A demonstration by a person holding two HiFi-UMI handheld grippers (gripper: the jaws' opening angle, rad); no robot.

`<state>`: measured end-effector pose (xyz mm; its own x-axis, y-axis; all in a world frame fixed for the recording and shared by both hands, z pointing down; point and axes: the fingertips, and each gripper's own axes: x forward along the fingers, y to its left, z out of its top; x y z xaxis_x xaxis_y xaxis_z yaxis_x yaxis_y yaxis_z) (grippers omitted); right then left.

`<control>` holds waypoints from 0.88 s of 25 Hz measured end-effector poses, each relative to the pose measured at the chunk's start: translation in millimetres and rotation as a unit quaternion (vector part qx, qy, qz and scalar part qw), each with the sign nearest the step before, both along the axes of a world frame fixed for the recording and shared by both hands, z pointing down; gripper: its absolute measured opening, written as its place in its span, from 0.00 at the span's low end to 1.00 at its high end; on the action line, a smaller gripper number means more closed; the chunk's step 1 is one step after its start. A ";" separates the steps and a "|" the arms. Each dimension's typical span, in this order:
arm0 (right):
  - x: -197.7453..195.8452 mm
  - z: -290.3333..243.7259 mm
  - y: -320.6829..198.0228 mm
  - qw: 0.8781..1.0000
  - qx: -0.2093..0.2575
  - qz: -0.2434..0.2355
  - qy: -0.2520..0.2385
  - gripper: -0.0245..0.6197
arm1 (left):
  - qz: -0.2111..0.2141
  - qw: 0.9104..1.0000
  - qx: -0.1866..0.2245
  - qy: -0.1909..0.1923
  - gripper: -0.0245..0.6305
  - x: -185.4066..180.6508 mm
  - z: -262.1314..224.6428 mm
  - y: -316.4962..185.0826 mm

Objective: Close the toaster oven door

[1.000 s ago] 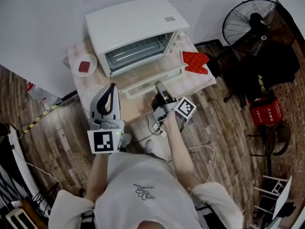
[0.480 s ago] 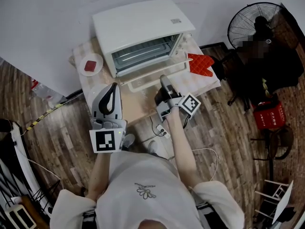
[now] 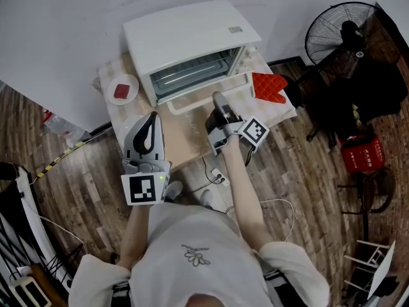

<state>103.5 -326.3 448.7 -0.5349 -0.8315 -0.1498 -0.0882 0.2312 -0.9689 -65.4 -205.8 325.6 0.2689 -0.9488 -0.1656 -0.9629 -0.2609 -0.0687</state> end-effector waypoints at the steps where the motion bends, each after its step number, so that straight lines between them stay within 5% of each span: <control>1: -0.9 -1.7 -2.0 1.000 0.001 -0.001 0.000 0.18 | 0.000 1.000 0.000 0.000 0.06 -0.3 0.5 -0.3; 22: -10.1 -14.4 -20.5 1.000 -0.020 -0.006 0.007 0.18 | -0.003 1.000 0.002 -0.003 0.06 -7.5 -0.7 -0.5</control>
<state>93.4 -346.7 434.3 -0.5467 -0.8302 -0.1092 -0.1002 0.1943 -0.9758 -72.8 -206.4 324.8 0.2645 -0.9496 -0.1679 -0.9639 -0.2552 -0.0752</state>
